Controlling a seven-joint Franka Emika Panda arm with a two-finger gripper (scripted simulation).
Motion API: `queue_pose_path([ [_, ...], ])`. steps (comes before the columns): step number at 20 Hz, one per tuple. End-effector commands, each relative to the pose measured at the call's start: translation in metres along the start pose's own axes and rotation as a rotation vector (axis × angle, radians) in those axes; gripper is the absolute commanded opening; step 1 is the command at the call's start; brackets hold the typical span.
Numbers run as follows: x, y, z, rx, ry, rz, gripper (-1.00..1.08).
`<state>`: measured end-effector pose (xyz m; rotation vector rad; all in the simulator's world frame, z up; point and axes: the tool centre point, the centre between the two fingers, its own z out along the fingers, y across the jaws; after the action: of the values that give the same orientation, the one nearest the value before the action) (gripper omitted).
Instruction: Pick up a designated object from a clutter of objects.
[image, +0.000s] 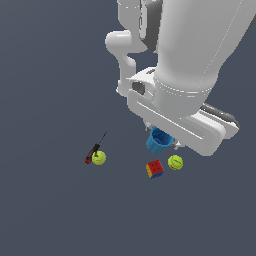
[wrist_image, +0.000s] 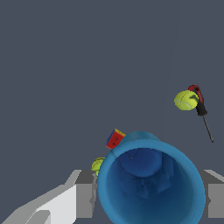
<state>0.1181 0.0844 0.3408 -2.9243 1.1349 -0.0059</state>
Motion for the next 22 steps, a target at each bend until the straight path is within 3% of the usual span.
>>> queue_pose_path([
  [1,0.008,0.000,-0.013,-0.002,-0.001,0.000,-1.00],
  [22,0.025,-0.005,-0.040,-0.007,-0.002,0.002,-1.00],
])
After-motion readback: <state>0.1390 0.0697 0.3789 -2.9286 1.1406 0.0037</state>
